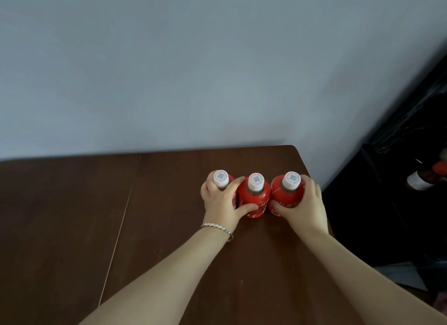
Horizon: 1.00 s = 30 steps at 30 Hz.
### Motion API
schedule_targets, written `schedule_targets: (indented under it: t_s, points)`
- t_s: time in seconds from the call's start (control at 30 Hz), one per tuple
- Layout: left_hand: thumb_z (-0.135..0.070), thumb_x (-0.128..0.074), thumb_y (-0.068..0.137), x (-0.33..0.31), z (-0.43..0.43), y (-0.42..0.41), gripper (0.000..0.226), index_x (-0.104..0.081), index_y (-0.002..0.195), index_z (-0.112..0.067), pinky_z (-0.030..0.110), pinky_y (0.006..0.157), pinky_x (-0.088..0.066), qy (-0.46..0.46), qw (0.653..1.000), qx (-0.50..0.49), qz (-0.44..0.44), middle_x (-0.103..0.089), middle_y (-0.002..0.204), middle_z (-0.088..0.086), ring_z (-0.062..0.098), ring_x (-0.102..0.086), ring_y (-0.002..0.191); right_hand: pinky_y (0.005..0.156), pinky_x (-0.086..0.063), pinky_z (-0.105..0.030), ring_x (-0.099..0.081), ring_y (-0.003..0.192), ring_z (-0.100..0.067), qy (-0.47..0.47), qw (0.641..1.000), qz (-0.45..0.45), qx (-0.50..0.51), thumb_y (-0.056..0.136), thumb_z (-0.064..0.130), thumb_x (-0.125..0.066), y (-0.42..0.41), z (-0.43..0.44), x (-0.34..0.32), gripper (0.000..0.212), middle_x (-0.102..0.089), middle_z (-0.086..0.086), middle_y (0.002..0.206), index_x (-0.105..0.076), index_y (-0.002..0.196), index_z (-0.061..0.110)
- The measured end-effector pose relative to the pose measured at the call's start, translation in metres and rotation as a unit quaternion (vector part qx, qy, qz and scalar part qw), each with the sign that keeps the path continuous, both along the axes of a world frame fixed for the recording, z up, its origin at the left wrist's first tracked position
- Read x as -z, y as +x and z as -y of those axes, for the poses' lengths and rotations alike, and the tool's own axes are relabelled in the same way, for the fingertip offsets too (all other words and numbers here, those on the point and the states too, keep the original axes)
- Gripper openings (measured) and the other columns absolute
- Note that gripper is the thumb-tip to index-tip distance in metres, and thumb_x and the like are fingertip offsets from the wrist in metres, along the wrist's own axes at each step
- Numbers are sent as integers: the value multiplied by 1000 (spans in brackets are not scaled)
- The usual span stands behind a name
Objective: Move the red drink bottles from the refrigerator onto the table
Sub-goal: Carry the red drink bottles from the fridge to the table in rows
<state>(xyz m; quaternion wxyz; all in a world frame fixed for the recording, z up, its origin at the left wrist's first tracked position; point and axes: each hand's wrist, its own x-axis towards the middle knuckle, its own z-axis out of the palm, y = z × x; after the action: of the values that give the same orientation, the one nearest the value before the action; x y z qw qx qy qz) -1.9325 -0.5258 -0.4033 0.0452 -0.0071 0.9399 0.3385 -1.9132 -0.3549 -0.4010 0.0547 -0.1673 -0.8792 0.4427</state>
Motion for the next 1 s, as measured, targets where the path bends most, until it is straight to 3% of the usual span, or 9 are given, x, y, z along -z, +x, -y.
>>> schedule_targets:
  t_s: [0.23,0.37,0.43,0.5,0.57,0.67,0.77,1.0]
  points:
    - [-48,-73,72,-10,-10,6,67,-45,132,-40,41,110,-29,-19,999,-28,37,-2,148,6,33,-8,135,90,-45,-35,-52,120,-24,27,999,37,3,69,23,-83,0,4,-7,83,-43,-3,139,-35,137,19]
    - [-43,-72,76,-29,-6,9,75,-32,140,-42,45,110,-29,-29,994,-20,100,9,153,11,39,-12,139,104,-39,-43,-40,134,-28,45,987,150,-26,74,25,-79,4,3,-20,106,-32,-10,150,-7,151,14]
    - [-36,-71,79,-40,-2,17,79,-25,142,-44,44,110,-30,-12,991,-23,133,14,154,14,40,-24,139,104,-43,-43,-41,133,-30,93,973,207,-36,78,24,-75,17,1,-28,99,-33,-14,148,-8,150,12]
    - [-26,-65,83,-52,3,32,71,-29,141,-42,41,110,-35,-4,991,-15,132,-1,154,14,36,-35,134,97,-49,-37,-50,124,-26,146,951,262,-80,83,24,-69,36,-2,-37,77,-43,-12,141,-25,145,12]
    - [-22,-59,84,-65,8,51,53,-45,133,-35,39,103,-41,-27,993,28,108,-35,141,9,30,-47,124,91,-51,-30,-57,113,-19,171,925,308,-146,87,27,-63,57,-5,-51,56,-53,-5,131,-41,137,15]
    - [-24,-55,86,-92,16,84,27,-65,111,-23,30,90,-49,-94,974,121,165,-63,115,1,20,-61,105,91,-50,-26,-58,112,-16,188,895,341,-220,90,30,-58,90,-3,-78,46,-54,-2,129,-47,133,18]
    - [-33,-57,86,-122,18,112,27,-66,108,-21,28,90,-49,-142,939,198,244,-66,112,-1,16,-62,103,93,-48,-26,-56,116,-18,205,883,344,-245,91,32,-56,122,5,-107,49,-51,-3,133,-44,136,17]
    - [-35,-51,91,-176,3,178,27,-65,107,-18,32,85,-52,-187,914,322,160,-66,108,4,22,-65,97,94,-47,-30,-53,118,-20,246,897,315,-190,92,37,-54,217,13,-159,50,-50,-3,133,-43,137,18]
